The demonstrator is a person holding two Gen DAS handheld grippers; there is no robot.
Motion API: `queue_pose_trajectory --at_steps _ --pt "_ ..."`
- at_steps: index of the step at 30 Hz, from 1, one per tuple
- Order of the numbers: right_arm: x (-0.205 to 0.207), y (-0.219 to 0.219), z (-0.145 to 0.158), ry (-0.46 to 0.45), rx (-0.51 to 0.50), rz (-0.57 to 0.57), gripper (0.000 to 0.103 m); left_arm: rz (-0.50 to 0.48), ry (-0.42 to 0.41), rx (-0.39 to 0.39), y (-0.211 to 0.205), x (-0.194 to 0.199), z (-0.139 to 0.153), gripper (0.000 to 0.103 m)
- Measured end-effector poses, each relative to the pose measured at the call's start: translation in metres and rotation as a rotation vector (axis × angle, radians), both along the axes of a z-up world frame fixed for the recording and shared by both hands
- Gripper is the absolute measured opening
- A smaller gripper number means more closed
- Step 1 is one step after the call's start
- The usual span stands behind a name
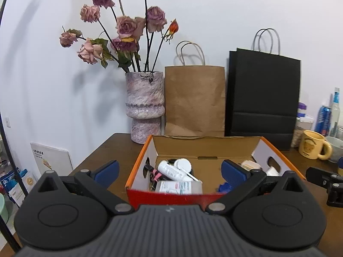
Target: Organize rigid objects
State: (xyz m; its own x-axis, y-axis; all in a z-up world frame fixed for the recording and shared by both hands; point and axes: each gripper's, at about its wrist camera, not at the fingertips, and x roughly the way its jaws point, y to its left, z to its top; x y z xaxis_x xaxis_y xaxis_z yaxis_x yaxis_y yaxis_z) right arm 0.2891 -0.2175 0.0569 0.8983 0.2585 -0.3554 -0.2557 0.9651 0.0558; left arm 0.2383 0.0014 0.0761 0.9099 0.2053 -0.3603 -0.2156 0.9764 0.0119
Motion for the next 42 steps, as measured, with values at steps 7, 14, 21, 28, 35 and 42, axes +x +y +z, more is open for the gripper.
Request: queue_pose_trajectory --at_steps 7,14,21,28,35,42 --pt "-0.057 -0.008 0.009 -0.009 -0.021 0.000 0.103 -0.064 -0.019 0.051 -0.013 -0.058 0.004 0.103" --pt "-0.115 -0.015 0.007 0.006 -0.023 0.051 0.103 -0.086 -0.008 0.046 -0.014 -0.113 -0.004 0.103" --pt "-0.160 -0.025 -0.002 0.023 -0.025 0.048 0.103 -0.077 0.047 0.016 -0.009 -0.152 -0.022 0.103" --pt "-0.182 -0.032 -0.010 0.042 -0.031 0.028 0.103 -0.052 0.067 -0.031 0.002 -0.172 -0.032 0.103" --pt "-0.187 -0.033 -0.015 0.061 -0.036 0.023 0.103 -0.068 0.066 -0.031 -0.002 -0.178 -0.035 0.103" --pt "-0.189 -0.031 -0.017 0.066 -0.034 0.025 0.103 -0.078 0.068 -0.029 -0.004 -0.181 -0.036 0.103"
